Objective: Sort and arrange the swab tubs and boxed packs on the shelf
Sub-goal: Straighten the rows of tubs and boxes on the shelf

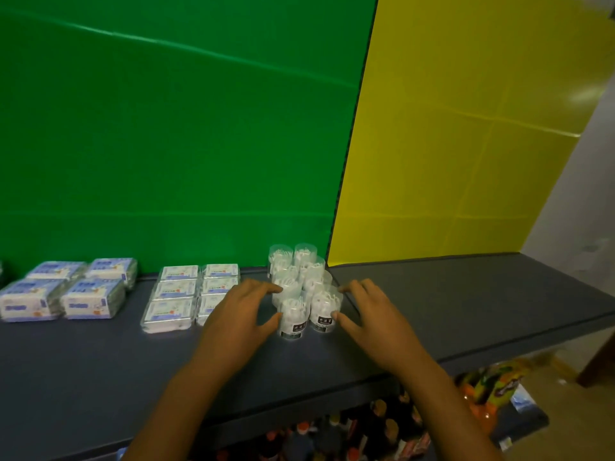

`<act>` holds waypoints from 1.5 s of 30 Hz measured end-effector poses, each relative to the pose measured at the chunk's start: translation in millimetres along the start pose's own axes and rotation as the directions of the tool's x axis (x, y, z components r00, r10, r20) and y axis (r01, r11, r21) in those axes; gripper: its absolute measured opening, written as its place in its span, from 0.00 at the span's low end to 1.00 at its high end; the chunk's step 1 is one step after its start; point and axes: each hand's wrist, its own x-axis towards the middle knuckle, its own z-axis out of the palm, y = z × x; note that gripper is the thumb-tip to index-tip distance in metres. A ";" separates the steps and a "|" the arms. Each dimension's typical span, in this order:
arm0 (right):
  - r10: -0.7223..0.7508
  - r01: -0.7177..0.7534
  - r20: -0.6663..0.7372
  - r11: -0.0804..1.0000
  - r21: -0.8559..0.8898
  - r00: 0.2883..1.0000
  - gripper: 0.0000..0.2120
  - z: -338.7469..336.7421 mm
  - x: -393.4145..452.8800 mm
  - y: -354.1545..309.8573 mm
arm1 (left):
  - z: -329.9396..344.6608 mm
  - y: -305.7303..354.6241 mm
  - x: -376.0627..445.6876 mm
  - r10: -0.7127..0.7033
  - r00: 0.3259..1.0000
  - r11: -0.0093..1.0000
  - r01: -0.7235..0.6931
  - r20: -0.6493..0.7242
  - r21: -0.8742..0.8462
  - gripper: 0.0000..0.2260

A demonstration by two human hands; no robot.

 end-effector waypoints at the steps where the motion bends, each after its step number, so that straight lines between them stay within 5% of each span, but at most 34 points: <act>1: -0.012 0.012 0.004 1.000 0.013 1.000 0.18 2.1 3.0 3.0 | 3.2 1.6 1.7 0.004 1.000 1.000 -0.004 0.002 0.003 0.17; 27: -0.315 0.291 0.052 0.919 0.265 0.948 0.13 27.8 47.6 59.4 | 53.7 41.0 1.4 -0.134 0.981 0.989 0.141 -0.144 0.037 0.15; 32: -0.333 0.316 0.021 0.913 0.256 0.943 0.18 23.9 57.8 61.4 | 48.2 42.5 5.3 -0.217 0.961 0.975 0.222 -0.171 0.012 0.19; 37: -0.346 0.315 0.094 0.917 0.246 0.934 0.30 25.5 72.2 63.3 | 52.2 39.5 19.7 -0.292 0.956 0.956 0.292 0.002 0.018 0.36; 45: -0.344 0.289 0.181 0.917 0.275 0.921 0.31 33.3 78.6 71.4 | 67.0 35.7 23.1 -0.305 0.952 0.952 0.305 -0.005 -0.014 0.34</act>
